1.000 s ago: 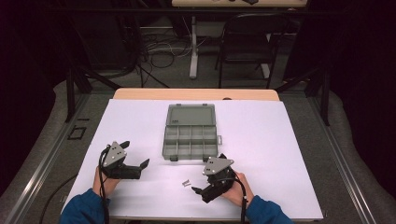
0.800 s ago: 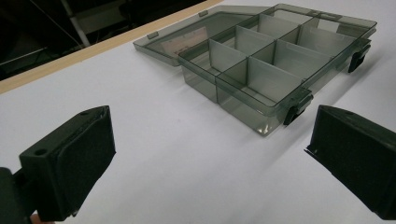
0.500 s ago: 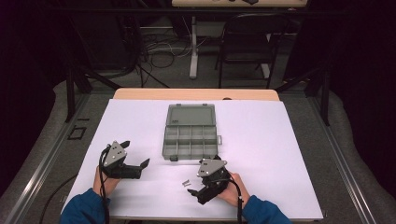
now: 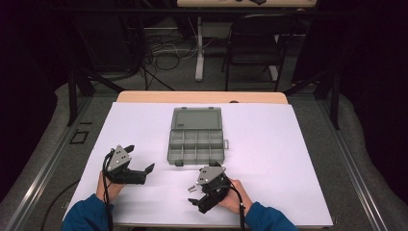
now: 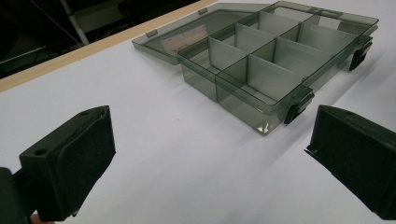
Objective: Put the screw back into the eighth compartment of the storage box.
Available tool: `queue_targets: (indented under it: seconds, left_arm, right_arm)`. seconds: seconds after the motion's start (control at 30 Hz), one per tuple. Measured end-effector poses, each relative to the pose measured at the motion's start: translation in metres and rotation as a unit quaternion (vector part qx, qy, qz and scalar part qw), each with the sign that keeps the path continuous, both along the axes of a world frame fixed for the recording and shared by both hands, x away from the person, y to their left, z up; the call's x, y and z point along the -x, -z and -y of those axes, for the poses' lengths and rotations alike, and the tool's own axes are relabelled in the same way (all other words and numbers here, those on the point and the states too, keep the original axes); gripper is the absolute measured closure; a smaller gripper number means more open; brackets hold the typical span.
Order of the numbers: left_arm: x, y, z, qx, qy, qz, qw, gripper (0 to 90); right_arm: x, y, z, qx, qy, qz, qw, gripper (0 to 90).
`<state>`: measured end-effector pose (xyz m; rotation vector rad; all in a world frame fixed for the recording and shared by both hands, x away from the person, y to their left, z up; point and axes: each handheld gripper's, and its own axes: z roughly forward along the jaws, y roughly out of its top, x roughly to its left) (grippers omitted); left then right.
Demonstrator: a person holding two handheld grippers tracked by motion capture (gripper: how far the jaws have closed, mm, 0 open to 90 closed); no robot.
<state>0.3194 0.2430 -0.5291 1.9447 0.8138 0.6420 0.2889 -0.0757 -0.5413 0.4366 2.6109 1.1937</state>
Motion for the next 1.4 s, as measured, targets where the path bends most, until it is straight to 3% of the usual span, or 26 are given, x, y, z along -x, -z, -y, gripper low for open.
queue_targets:
  seconds: [0.13, 0.23, 0.37, 0.47, 0.5, 0.53, 0.67, 0.97, 1.3, 1.4]
  left_arm:
    - [0.000, 0.000, -0.001, -0.001, 0.001, -0.001, 1.0000, 0.0]
    - [0.000, 0.000, -0.001, 0.004, 0.001, 0.000, 1.0000, 0.0]
    - [0.000, -0.001, -0.001, 0.005, 0.001, 0.002, 1.0000, 0.0]
    - [0.000, -0.001, -0.001, 0.004, 0.000, 0.001, 1.0000, 0.0]
    - [-0.001, 0.000, -0.001, 0.002, -0.001, 0.003, 1.0000, 0.0]
    - [-0.001, 0.000, -0.001, 0.002, 0.000, 0.002, 1.0000, 0.0]
    - [0.000, -0.001, -0.001, 0.004, -0.001, 0.001, 1.0000, 0.0]
    - [-0.001, 0.000, -0.001, 0.000, -0.001, 0.001, 1.0000, 0.0]
    - [0.000, 0.000, 0.000, 0.002, 0.003, 0.000, 1.0000, 0.0]
    - [0.000, -0.001, 0.000, 0.003, 0.001, 0.003, 1.0000, 0.0]
  right_arm:
    - [0.000, 0.002, -0.003, 0.003, -0.003, -0.007, 1.0000, 0.0]
    - [0.002, 0.003, -0.005, 0.006, -0.009, 0.000, 0.9999, 13.4]
    - [0.001, 0.007, -0.007, 0.020, -0.009, -0.004, 0.9998, 17.9]
    - [0.002, 0.009, -0.008, 0.023, -0.013, -0.004, 0.9996, 31.4]
    - [0.002, 0.009, -0.008, 0.023, -0.013, -0.004, 0.9996, 31.4]
    - [0.003, 0.009, -0.009, 0.025, -0.016, -0.002, 0.9995, 38.7]
    - [0.003, 0.011, -0.011, 0.032, -0.020, -0.002, 0.9993, 49.1]
    - [0.000, 0.017, -0.013, 0.042, -0.026, -0.016, 0.9986, 66.3]
    - [-0.002, 0.019, -0.010, 0.028, -0.027, -0.041, 0.9984, 86.3]
    - [-0.003, 0.019, -0.010, 0.028, -0.029, -0.044, 0.9982, 87.3]
